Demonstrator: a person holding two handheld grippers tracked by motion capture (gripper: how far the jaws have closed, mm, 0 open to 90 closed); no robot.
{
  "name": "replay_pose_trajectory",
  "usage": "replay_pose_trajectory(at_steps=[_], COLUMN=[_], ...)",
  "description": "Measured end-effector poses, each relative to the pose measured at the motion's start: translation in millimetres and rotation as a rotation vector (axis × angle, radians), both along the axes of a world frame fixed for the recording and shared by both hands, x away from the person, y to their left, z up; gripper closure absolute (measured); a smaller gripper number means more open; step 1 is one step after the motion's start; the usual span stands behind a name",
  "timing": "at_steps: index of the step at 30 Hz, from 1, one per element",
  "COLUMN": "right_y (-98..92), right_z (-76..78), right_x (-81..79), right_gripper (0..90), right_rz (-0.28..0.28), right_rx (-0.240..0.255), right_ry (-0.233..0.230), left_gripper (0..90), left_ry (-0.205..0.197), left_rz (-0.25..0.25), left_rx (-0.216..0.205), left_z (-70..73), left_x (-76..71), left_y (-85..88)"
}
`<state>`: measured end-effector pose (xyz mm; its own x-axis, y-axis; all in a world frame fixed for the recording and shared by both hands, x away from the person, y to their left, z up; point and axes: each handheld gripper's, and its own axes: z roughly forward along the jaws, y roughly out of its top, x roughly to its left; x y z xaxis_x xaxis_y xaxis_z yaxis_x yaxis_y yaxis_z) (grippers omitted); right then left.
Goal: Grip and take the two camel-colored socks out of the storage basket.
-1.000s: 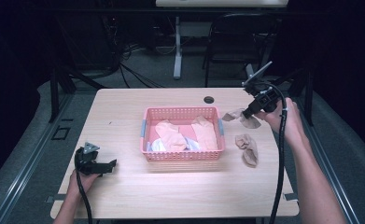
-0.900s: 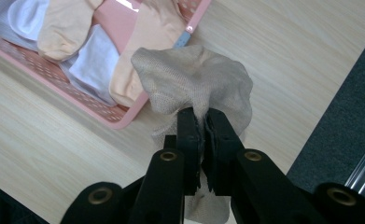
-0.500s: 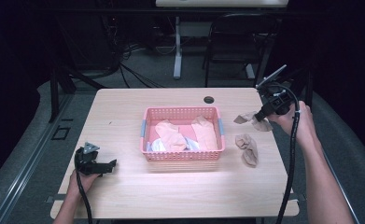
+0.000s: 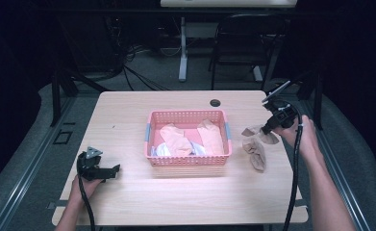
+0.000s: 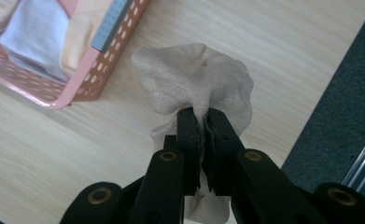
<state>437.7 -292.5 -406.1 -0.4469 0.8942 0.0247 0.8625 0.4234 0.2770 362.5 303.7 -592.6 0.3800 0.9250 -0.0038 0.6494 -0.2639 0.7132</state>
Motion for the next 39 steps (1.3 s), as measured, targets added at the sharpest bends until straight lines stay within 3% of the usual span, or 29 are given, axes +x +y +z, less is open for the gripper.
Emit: replay_pose_trajectory(at_steps=[8, 15, 17, 19, 20, 24, 25, 28, 29, 33, 39], right_y=[0.0, 1.0, 1.1, -0.2, -0.2, -2.8, -5.0, -6.7, -6.7, -9.7, -11.7], right_z=[-62.2, -107.7, -109.2, -103.7, -103.7, -91.0, -85.3, -77.6, -77.6, -64.8, -57.8], right_x=[7.5, 12.6, 12.0, 9.4, 9.4, 2.9, -0.9, -8.1, -8.1, -21.6, -37.4], right_gripper=[84.9, 80.7, 78.1, 65.7, 65.7, 49.6, 40.4, 28.2, 28.2, 14.1, 6.9], right_rz=[-0.044, -0.037, -0.043, -0.053, -0.053, -0.052, -0.053, -0.062, -0.062, -0.051, -0.037], right_rx=[0.003, 0.018, 0.030, 0.042, 0.042, 0.040, 0.044, 0.049, 0.049, 0.064, 0.066], right_ry=[0.042, 0.122, 0.115, 0.094, 0.094, 0.063, 0.053, 0.033, 0.033, 0.011, -0.008], left_gripper=[0.0, 0.0, 0.0, 0.0, 0.0, 0.0, 0.0, 0.0, 0.0, 0.0, 0.0], left_ry=[0.000, 0.000, 0.000, 0.000, 0.000, 0.000, 0.000, 0.000, 0.000, 0.000, 0.000], left_rz=[0.000, 0.000, 0.000, 0.000, 0.000, -0.001, -0.001, -0.001, -0.001, -0.001, -0.001], left_rx=[0.000, 0.000, 0.000, 0.000, 0.000, 0.000, 0.000, 0.000, 0.000, 0.000, 0.000], left_z=[0.0, 0.0, 0.0, 0.0, 0.0, 0.0, 0.0, 0.0, 0.0, 0.0, 0.0], left_x=[0.0, 0.0, 0.0, 0.0, 0.0, 0.1, 0.1, 0.1, 0.1, 0.1, 0.1], left_y=[0.0, 0.0, 0.0, 0.0, 0.0, 0.1, 0.1, 0.1, 0.1, 0.0, 0.0])
